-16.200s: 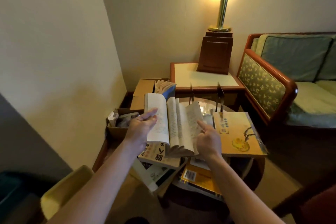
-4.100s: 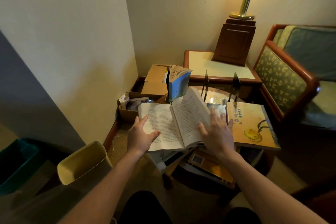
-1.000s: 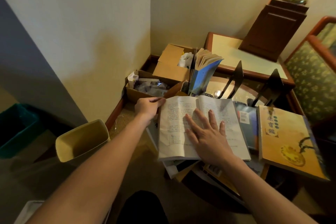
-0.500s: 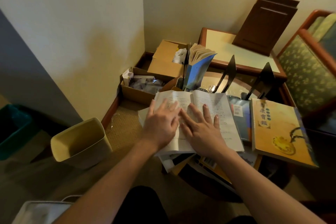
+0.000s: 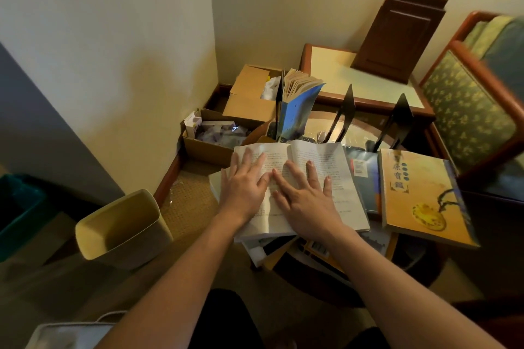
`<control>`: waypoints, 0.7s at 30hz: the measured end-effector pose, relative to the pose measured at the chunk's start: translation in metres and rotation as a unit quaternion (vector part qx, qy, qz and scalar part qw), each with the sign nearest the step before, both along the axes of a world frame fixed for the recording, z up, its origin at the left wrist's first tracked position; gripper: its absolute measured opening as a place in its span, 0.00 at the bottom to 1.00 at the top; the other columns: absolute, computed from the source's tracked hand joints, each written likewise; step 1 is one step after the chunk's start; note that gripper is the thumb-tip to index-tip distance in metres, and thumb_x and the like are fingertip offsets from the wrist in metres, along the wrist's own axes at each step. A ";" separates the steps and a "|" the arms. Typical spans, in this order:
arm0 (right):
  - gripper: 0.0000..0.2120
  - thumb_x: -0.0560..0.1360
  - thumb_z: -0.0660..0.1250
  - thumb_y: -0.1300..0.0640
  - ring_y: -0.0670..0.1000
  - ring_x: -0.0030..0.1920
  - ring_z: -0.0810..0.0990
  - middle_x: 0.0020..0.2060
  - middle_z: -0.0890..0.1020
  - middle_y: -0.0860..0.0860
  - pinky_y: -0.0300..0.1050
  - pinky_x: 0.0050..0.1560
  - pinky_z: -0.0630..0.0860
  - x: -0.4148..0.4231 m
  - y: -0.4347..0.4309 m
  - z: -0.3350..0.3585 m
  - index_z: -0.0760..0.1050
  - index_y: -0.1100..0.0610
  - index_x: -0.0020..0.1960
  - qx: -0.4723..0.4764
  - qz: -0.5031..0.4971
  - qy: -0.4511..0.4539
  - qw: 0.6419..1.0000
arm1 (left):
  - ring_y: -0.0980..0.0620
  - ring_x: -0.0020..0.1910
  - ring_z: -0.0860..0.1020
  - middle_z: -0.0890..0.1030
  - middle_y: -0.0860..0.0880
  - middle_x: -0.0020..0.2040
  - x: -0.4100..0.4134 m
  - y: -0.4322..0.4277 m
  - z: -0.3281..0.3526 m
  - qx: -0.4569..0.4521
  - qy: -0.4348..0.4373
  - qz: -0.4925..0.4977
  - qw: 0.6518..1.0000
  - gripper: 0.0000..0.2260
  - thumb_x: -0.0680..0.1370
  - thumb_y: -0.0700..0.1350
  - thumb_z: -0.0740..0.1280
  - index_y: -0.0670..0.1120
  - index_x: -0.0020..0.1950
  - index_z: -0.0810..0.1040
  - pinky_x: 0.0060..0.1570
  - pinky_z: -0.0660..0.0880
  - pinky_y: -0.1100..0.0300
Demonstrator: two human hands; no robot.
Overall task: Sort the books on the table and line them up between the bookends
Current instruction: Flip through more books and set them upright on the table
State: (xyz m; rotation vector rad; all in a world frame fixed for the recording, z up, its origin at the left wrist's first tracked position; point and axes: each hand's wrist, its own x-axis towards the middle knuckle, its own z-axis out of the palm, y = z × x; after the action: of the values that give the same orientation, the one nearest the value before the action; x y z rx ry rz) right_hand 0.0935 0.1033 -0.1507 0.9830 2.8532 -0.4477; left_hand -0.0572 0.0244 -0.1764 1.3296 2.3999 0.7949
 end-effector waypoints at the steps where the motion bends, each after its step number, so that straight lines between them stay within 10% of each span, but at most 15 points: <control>1: 0.27 0.82 0.43 0.34 0.55 0.75 0.25 0.79 0.34 0.41 0.69 0.74 0.32 0.000 0.000 0.001 0.37 0.34 0.78 -0.003 0.000 0.000 1.000 | 0.42 0.81 0.45 0.46 0.52 0.83 0.006 -0.009 -0.004 0.005 -0.022 0.015 1.000 0.26 0.84 0.60 0.53 0.59 0.82 0.52 0.78 0.52 0.37; 6: 0.29 0.82 0.45 0.35 0.54 0.75 0.25 0.79 0.35 0.41 0.69 0.74 0.31 0.003 -0.001 0.000 0.40 0.37 0.80 -0.015 0.000 0.022 1.000 | 0.41 0.77 0.61 0.48 0.49 0.83 0.029 -0.039 -0.005 0.044 -0.115 0.078 0.989 0.32 0.80 0.61 0.63 0.58 0.81 0.55 0.66 0.75 0.44; 16: 0.33 0.82 0.48 0.36 0.56 0.79 0.34 0.80 0.36 0.49 0.65 0.74 0.35 0.058 -0.013 0.012 0.36 0.42 0.81 -0.072 -0.112 0.050 0.990 | 0.47 0.68 0.71 0.65 0.48 0.77 0.026 -0.047 0.033 -0.012 -0.104 0.096 0.990 0.36 0.77 0.59 0.70 0.57 0.81 0.58 0.52 0.72 0.57; 21: 0.32 0.81 0.54 0.35 0.58 0.80 0.49 0.82 0.44 0.52 0.63 0.76 0.57 0.075 -0.017 0.024 0.50 0.43 0.81 -0.101 -0.199 0.087 0.971 | 0.43 0.69 0.71 0.66 0.46 0.76 0.018 -0.050 0.042 -0.036 -0.083 0.096 0.991 0.39 0.73 0.62 0.73 0.57 0.80 0.60 0.61 0.77 0.47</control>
State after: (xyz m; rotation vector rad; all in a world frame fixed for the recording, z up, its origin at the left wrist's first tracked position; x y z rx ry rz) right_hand 0.1687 0.0867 -0.1263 1.5457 2.6724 -0.8778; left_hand -0.0395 -0.0252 -0.1343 0.9748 2.4221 0.8254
